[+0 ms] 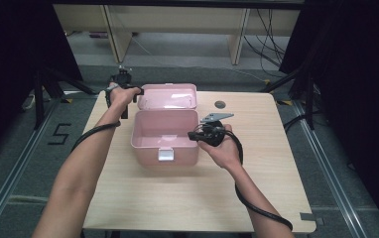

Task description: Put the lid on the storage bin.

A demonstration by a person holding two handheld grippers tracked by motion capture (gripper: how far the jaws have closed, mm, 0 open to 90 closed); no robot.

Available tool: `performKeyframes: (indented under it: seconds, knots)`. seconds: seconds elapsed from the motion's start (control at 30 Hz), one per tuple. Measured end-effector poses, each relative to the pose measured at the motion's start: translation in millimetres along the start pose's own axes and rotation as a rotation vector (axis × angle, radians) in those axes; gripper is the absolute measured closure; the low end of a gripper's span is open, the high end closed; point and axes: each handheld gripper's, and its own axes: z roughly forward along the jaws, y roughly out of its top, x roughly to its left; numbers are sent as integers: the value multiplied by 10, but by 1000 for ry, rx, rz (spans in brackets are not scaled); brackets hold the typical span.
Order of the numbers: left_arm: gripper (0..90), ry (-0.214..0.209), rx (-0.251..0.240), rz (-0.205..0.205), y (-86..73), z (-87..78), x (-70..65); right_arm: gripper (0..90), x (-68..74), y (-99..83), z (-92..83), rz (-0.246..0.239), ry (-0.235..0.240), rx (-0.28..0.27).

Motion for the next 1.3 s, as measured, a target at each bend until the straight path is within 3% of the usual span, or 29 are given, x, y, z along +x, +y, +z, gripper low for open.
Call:
performKeyframes:
  seconds: [0.63, 0.93, 1.03, 1.07, 1.1, 1.17, 1.3]
  knots:
    - [743, 21, 27, 10, -55, 120, -17, 900, 6, -2, 0, -3, -4, 0]
    - [813, 41, 52, -22, -27, 133, -33, 900, 9, 0, 0, -2, -6, 2]
    - [832, 64, 48, -26, -15, 126, -67, 900, 6, -3, -1, -4, -7, 0]
    - [840, 77, 37, -53, -14, 123, -96, 900, 3, -4, -1, -5, -9, -3]
    - [847, 78, 24, -37, -9, 122, -95, 900, 3, -6, -2, -6, -11, -3]
    - [859, 86, 10, -60, 9, 95, -135, 900, 7, -7, -3, -5, -9, -1]
    - [870, 83, 2, -60, 49, 18, -157, 900, 10, -11, -4, -17, -10, 0]
